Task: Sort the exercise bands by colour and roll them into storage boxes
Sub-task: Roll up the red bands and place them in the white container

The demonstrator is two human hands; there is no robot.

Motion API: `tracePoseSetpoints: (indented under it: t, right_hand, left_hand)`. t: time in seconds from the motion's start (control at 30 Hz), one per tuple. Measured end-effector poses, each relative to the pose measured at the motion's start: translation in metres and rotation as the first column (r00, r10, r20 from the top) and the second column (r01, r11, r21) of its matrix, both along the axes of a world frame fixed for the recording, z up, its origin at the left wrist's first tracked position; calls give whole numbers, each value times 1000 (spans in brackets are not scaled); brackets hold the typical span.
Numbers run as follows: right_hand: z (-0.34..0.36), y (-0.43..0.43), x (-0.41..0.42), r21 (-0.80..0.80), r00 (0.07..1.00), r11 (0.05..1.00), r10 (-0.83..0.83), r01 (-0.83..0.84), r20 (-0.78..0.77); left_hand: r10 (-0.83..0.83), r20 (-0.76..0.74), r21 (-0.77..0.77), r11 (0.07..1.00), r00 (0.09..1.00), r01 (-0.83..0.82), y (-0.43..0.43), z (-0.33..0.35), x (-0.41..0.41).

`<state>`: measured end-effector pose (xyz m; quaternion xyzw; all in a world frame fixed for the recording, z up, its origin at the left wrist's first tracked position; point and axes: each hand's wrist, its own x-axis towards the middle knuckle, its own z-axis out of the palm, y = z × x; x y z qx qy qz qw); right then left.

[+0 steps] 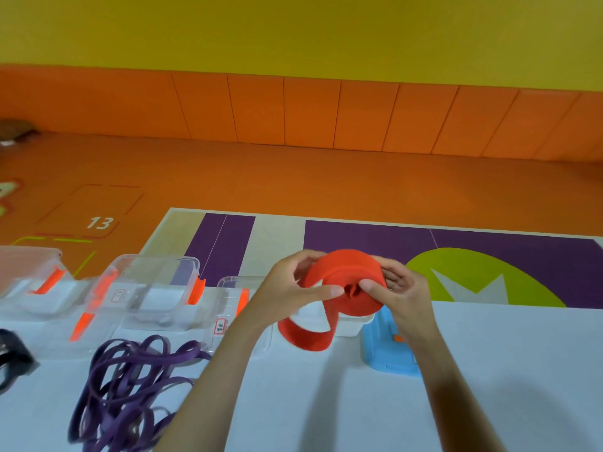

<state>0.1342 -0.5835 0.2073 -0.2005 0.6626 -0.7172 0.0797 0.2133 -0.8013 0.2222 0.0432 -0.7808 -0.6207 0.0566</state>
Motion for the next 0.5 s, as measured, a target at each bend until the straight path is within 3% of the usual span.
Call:
tracePoseSetpoints:
  t: [0.1,0.33,0.5]
  right_hand:
    - [-15,-3,9,-154,992,984,-71,87,108]
    - [-28,-11,28,-213,962,953,-171,217,214]
    - [-27,-30,42,-256,940,923,-221,288,260]
  left_hand:
    - [30,-2,119,992,1000,-30,1,-2,3]
    - [-53,76,223,974,996,35,9,-11,4]
    - [119,51,359,924,992,-130,25,-21,7]
